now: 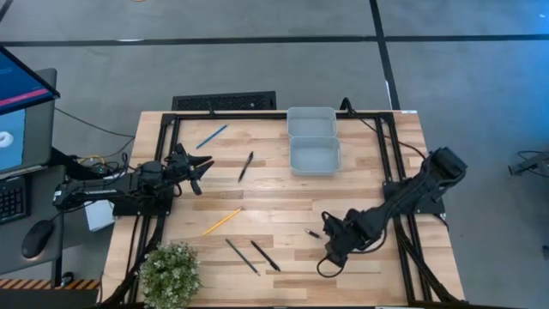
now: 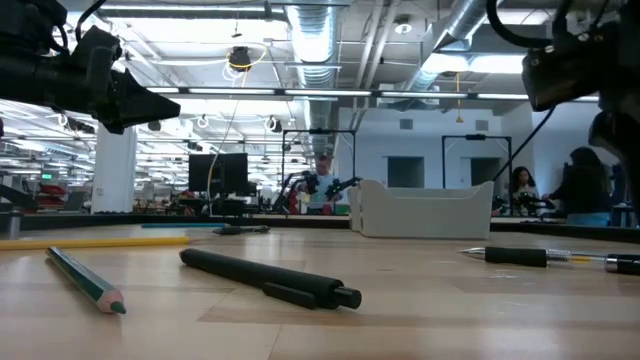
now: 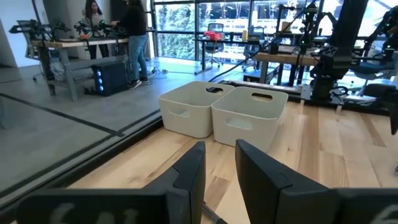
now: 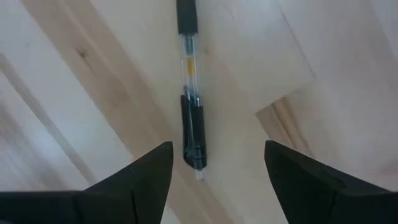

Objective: Sort pens & pencils
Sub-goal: Put the bottom right black pen into the top bin

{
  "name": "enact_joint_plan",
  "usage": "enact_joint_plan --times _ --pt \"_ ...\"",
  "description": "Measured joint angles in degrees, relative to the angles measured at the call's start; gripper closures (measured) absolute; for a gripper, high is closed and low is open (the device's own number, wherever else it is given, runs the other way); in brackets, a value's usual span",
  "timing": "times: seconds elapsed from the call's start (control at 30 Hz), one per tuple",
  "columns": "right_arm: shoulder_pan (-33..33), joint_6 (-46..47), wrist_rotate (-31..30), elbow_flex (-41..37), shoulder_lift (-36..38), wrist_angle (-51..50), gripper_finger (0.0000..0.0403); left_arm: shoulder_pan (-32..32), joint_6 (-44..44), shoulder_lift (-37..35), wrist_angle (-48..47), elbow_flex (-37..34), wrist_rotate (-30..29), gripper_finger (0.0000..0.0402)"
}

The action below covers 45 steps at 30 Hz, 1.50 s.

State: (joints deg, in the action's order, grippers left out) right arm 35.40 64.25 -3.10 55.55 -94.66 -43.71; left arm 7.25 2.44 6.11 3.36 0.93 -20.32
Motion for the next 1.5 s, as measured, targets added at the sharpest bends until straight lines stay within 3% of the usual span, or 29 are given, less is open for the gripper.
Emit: enact_joint_plan --times 0.57,1.0,1.5 --pt "0.58 -0.22 -1.9 0.0 -0.47 1.23 0.0127 0.0 -1.92 0.0 -0.02 0.0 0.0 0.0323" --pt "0.89 -0.19 -0.4 0.43 -8.4 3.64 0.0127 0.0 -2.8 0.0 -0.04 0.0 0.0 0.0323" --pt "0.93 0.33 -1.23 0.04 -7.29 4.98 0.0127 0.02 -2.82 0.0 -0.04 0.0 0.0 0.0323"
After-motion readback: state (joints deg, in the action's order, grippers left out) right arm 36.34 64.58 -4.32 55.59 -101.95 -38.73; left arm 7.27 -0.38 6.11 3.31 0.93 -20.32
